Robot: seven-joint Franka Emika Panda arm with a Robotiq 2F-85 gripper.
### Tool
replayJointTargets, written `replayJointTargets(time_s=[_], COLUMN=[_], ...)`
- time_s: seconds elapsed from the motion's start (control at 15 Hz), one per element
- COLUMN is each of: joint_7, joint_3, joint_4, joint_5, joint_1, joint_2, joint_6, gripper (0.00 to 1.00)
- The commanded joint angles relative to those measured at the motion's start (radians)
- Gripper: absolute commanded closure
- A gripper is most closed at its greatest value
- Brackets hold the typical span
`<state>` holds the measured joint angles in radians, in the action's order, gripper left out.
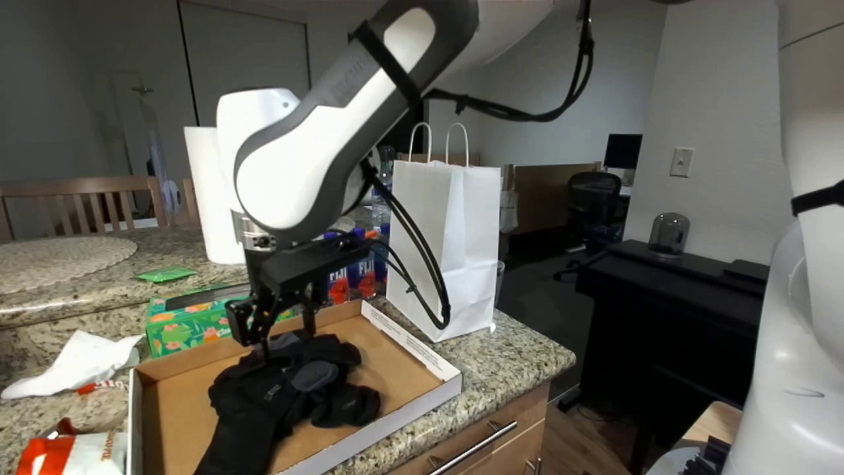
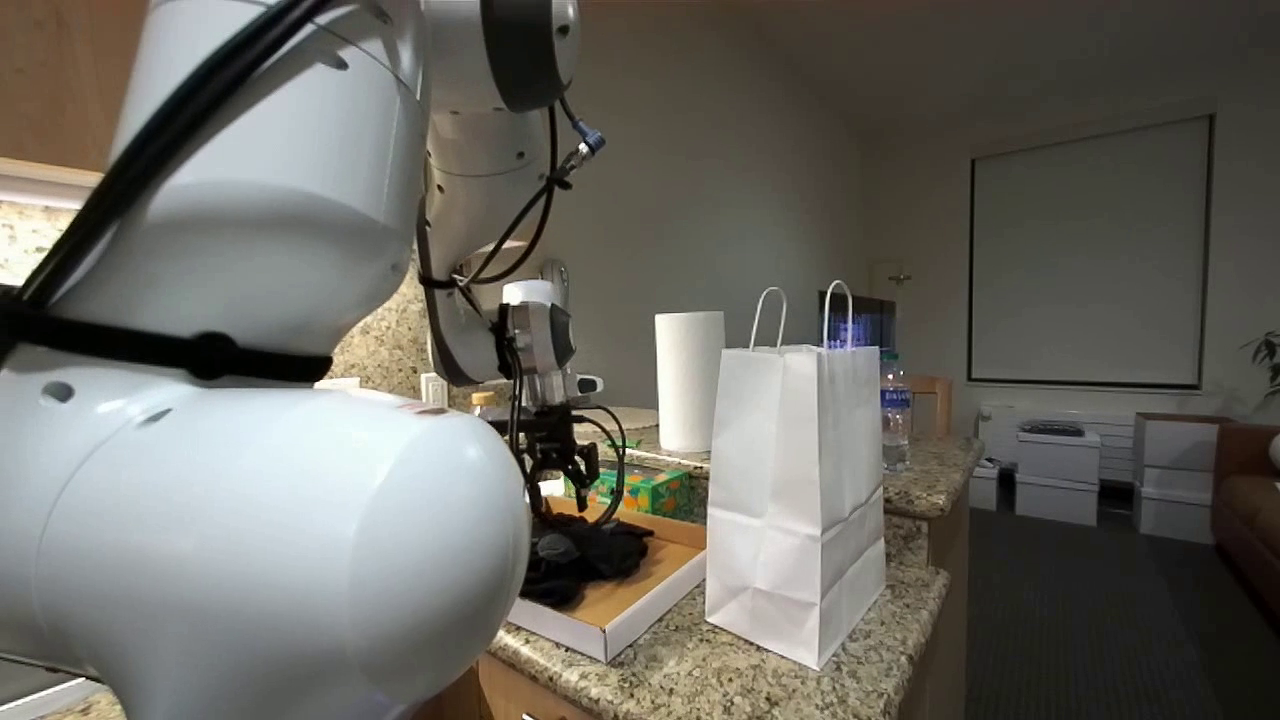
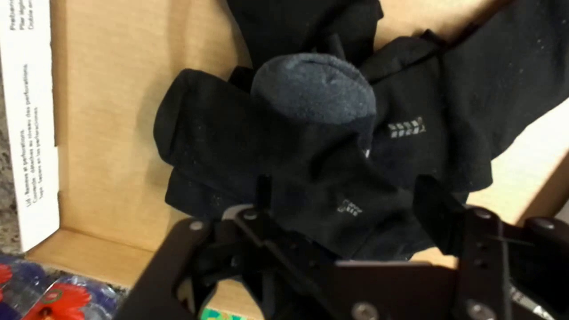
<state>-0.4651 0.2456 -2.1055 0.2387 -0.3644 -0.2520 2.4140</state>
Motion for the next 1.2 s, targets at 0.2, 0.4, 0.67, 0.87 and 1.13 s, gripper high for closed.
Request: replayJointTargets(time_s=[0.2, 0.4, 0.67, 0.87, 1.13], joint_7=[0.072, 0.107, 0.144, 0.156, 0.174], joint_3=[-0.017, -0.017, -0.014, -0.014, -0.007], joint_4=[0.027, 0.036, 0.034, 0.020, 0.007], joint_5=[-0.048, -0.079, -0.126, -0.141, -0.160], joint_1=[0.003, 0.007, 0.010, 0.008, 0.013], joint_2=[-0.101, -0.126, -0.123, -0.101, -0.076], joint_6=[0.009, -0.001, -0.009, -0.009, -0.021], gripper=[0.25, 0.40, 0.66, 0.84, 0.92])
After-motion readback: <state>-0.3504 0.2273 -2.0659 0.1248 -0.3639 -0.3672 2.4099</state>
